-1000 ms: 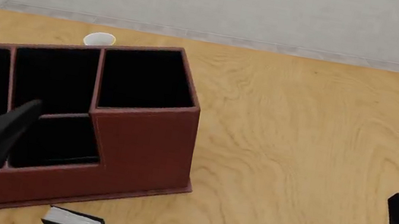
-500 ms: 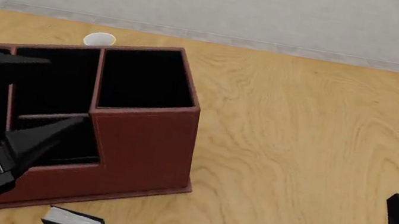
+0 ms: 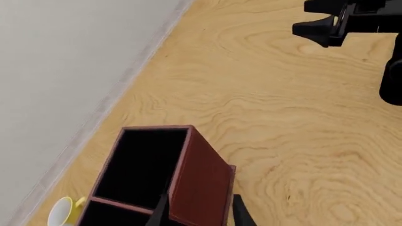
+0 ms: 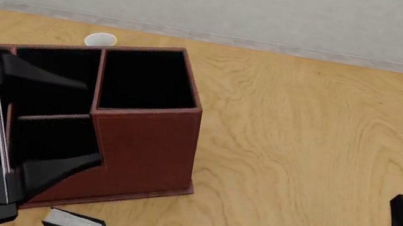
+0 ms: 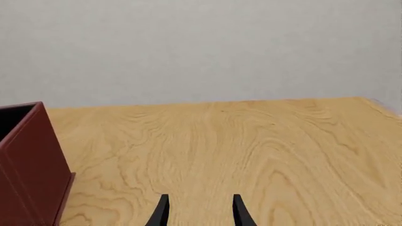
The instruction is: Pick up the book and place it in the left compartment of the caddy.
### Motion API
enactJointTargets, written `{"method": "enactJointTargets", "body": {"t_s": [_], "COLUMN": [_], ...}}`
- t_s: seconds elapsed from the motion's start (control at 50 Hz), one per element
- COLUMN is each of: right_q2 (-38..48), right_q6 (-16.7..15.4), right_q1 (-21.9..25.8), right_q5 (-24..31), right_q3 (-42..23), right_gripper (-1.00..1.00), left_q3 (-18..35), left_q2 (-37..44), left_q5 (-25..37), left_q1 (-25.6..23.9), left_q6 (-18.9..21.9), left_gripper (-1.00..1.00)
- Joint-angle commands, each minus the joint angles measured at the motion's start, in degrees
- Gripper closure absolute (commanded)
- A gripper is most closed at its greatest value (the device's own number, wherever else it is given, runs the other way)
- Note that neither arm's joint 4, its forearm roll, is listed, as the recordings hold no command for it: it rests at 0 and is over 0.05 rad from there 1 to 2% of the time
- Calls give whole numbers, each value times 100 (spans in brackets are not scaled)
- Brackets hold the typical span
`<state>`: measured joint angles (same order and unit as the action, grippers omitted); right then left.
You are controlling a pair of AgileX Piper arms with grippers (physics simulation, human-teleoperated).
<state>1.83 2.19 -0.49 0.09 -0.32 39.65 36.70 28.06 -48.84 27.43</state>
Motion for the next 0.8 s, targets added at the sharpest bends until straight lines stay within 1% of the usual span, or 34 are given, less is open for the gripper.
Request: {"method": "enactJointTargets", "body": {"t_s": [0.02, 0.06, 0.1, 0.18, 0.32, 0.38, 0.44, 0.52, 0.56, 0.62, 0.66, 0.68, 0.8], "right_q2": [129, 162, 193, 225, 242, 291, 344, 403, 414, 441, 469, 475, 541], "right_q6": [11, 20, 25, 45, 90, 88, 89, 88, 83, 88, 94, 97, 107], "right_q1": [-19, -20, -17, -17, -28, -25, -21, -13, -8, -11, -12, -11, -4], "right_q5": [-105, -125, -142, -168, -194, -223, -263, -304, -312, -328, -347, -346, -408], "right_q3": [21, 17, 12, 8, 16, 14, 23, 20, 23, 21, 21, 18, 27], "right_gripper": [-100, -100, -100, -100, -100, -100, -100, -100, -100, -100, -100, -100, -100], "left_q3": [229, 268, 243, 267, 269, 142, 132, 57, -85, -189, -304, -291, -460], "left_q2": [127, 145, 126, 170, 173, 179, 195, 186, 177, 151, 37, 74, 4], "left_q5": [497, 591, 618, 704, 876, 923, 1010, 1067, 1071, 1130, 1160, 1185, 1155], "left_q1": [-457, -557, -592, -625, -823, -886, -924, -916, -828, -839, -892, -870, -788], "left_q6": [-105, -180, -124, -110, -125, -41, -32, 108, 317, 426, 629, 570, 752], "left_gripper": [-100, -100, -100, -100, -100, -100, -100, -100, -100, -100, -100, -100, -100]}}
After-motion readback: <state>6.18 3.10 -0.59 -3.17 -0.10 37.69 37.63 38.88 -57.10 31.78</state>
